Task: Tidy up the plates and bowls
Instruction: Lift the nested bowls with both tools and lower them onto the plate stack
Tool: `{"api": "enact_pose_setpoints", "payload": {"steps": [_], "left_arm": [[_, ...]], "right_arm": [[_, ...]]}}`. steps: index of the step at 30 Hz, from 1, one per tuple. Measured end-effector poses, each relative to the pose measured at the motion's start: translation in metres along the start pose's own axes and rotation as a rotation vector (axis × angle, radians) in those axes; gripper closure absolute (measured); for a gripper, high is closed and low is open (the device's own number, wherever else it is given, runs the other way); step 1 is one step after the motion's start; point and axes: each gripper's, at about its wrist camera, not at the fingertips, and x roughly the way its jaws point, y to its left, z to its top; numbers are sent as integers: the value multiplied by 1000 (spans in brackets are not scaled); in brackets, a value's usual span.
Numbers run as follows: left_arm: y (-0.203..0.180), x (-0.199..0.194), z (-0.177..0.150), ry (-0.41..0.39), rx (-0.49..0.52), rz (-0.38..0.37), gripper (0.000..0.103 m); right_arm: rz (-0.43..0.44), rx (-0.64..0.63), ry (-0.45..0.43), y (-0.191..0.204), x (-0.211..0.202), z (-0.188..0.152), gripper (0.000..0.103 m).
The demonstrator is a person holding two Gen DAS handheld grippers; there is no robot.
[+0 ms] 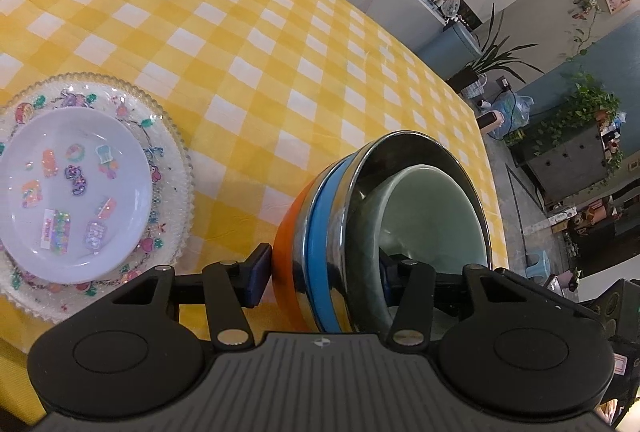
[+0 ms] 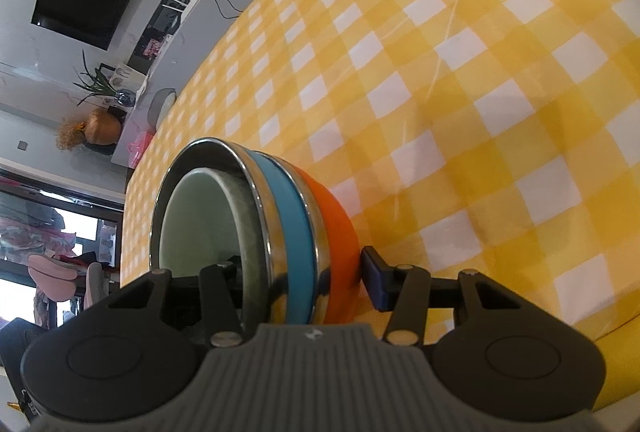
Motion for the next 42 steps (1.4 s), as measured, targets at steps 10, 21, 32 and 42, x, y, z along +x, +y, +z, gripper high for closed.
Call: {"api": "enact_pose_setpoints", "payload": {"steps": [10, 21, 32, 42], "left_arm": [[-1, -38, 0, -64, 33, 21, 47], [18, -87, 10, -122, 10, 56, 47], [65, -129, 29, -176, -99, 99, 47], [99, -113, 42, -141, -170, 112, 47]], "right_arm": [[70, -10, -3, 21, -4, -14, 53], [117, -40, 46, 69, 3, -33, 54], [141, -123, 130, 134, 44, -50, 54], [107, -131, 179, 141, 83, -46, 54]]}}
